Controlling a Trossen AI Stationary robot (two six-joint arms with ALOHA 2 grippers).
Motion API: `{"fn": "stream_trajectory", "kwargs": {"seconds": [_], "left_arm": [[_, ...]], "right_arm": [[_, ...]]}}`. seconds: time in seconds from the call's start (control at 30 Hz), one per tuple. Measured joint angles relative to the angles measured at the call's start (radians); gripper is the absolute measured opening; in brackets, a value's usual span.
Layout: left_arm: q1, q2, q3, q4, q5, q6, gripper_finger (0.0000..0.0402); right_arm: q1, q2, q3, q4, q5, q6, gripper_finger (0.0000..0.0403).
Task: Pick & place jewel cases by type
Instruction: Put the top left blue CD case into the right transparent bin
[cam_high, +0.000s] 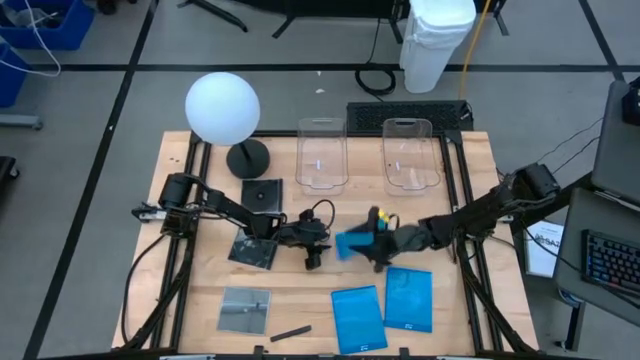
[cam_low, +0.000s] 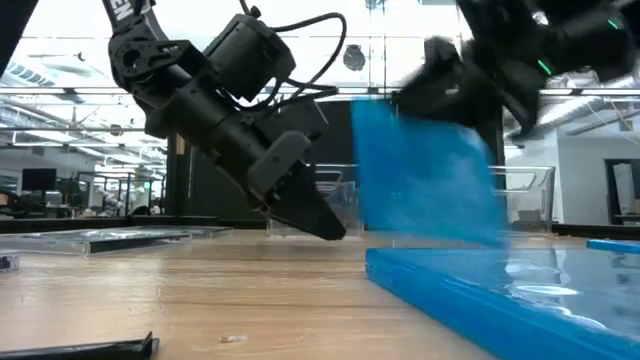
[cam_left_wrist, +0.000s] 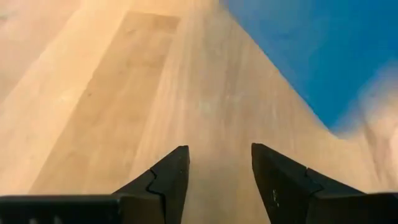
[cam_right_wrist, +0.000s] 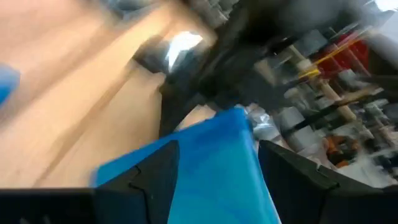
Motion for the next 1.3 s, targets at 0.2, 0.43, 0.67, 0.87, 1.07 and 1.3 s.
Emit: {"fn": "stream_trajectory", "kwargs": {"seconds": [0.2,0.43,0.67,0.87,1.07,1.3], "left_arm": [[0.0,0.0,0.0,-0.005,0.035,0.0,0.0179],[-0.001,-0.001,0.0,0.007,0.041,0.003,0.0179],[-0.001,-0.002,-0.001,0.036,0.136,0.007,0.0179],[0.019,-0.002,-0.001,0.062,0.123,0.024,0.0179],[0.044,-0.003,-0.002,0.079,0.117,0.041,0.0179],[0.062,0.006,-0.002,0.077,0.118,0.054,0.0179]], "right_arm": [[-0.015,-0.006,0.007,-0.053,-0.004,0.023,0.0212],[0.009,-0.023,0.005,-0.223,0.085,0.082,0.0212],[0.067,-0.082,0.005,-0.54,0.011,0.399,0.0212],[0.149,-0.088,0.004,-0.639,-0.077,0.607,0.0212],[0.213,-0.057,0.004,-0.63,-0.095,0.716,0.0212],[0.254,-0.002,0.004,-0.622,-0.095,0.778,0.0212]]}}
